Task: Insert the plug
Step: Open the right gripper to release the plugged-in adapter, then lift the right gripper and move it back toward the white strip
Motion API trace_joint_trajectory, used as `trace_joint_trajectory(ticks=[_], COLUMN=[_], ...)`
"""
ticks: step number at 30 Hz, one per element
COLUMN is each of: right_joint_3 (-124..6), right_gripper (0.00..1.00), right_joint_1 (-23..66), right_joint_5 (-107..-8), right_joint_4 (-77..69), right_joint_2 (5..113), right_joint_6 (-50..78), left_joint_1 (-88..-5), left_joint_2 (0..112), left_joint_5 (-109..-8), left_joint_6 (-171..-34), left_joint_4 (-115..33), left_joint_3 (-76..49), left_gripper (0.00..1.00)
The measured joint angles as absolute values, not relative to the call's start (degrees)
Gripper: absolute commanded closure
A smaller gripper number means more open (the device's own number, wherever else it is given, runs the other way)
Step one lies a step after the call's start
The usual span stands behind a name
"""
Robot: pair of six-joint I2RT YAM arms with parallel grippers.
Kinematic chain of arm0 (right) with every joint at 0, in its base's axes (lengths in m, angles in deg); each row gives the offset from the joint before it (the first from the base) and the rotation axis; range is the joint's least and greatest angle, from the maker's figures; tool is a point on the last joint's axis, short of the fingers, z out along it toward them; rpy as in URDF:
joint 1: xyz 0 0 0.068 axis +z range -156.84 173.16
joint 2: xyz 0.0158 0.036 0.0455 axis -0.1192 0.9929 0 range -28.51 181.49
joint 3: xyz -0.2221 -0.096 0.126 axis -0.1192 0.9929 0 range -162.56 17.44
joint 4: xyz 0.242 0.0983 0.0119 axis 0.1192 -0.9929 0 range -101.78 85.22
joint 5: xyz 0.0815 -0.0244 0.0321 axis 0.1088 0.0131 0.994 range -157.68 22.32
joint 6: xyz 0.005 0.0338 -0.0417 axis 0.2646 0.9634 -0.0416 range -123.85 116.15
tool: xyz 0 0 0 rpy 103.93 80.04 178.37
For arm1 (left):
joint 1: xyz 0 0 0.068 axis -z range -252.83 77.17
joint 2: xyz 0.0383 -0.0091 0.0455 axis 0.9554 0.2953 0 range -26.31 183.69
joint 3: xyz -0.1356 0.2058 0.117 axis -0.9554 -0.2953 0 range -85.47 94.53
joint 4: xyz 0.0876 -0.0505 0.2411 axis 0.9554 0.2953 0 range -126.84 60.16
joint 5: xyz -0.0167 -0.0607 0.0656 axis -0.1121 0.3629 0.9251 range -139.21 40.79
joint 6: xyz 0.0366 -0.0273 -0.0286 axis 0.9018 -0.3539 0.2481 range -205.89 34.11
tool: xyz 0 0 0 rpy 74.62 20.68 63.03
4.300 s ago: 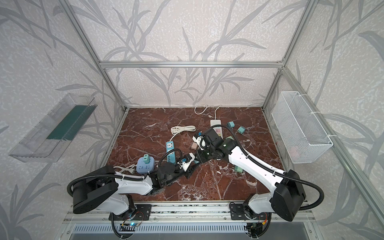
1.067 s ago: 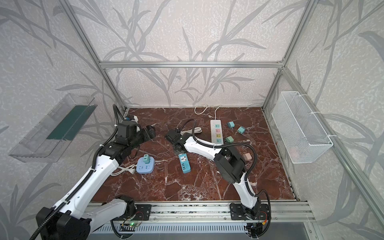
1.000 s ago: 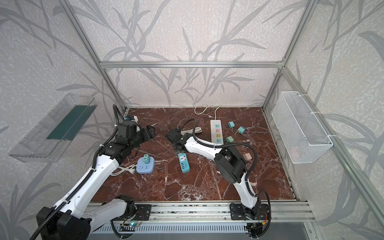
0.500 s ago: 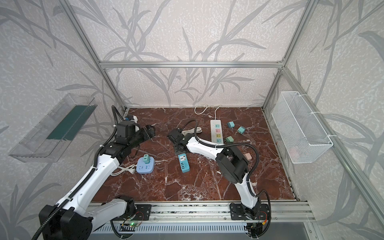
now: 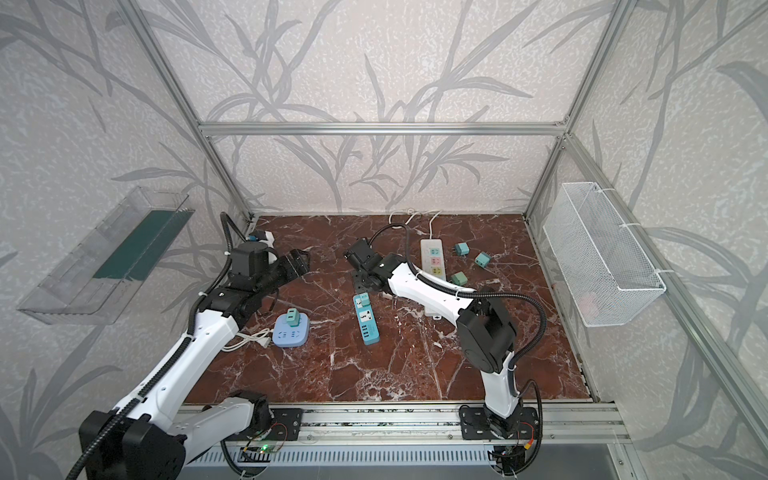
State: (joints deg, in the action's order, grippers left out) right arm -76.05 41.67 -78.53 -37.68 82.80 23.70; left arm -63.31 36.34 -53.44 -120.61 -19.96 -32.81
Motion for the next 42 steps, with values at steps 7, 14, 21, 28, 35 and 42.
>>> trace_joint_trajectory(ticks=[7,14,21,28,35,42], right_joint_3=[-73.67,-70.98,-69.65,-69.58,-69.91,-60.97], right_gripper=[0.53,0.54,0.46,0.38,0.33,0.28], right_joint_1=[40.92,40.88,40.25,38.08,35.94,32.01], right_joint_5=[-77.08,-75.93,-73.39,-69.3,-66.22,-65.22], right_joint_4=[-37.94,-36.19,-35.25,-33.27,-30.8,-29.4], right_joint_2=[84.09,84.79,83.37,76.4,68.31,54.04], right_joint_6=[23.11,23.57,22.9,21.52,20.19,18.94], left_joint_1=[-63.85,-64.4,-65.47,-67.4,-67.66,-67.66], left_joint_2=[36.34,36.37,36.54,39.1,38.55,38.55], left_joint_5=[-53.75,-54.07,-55.43,-62.16,-67.54,-72.5], left_joint_6=[-120.61,-120.66,-120.98,-122.49,-122.45,-123.28], left_joint_4=[-20.66,-20.96,-21.62,-24.44,-31.0,-39.1], left_joint_3=[-32.85,-32.92,-33.22,-33.44,-36.76,-39.47], left_gripper=[0.12,0.12,0.13,0.17,0.17,0.19])
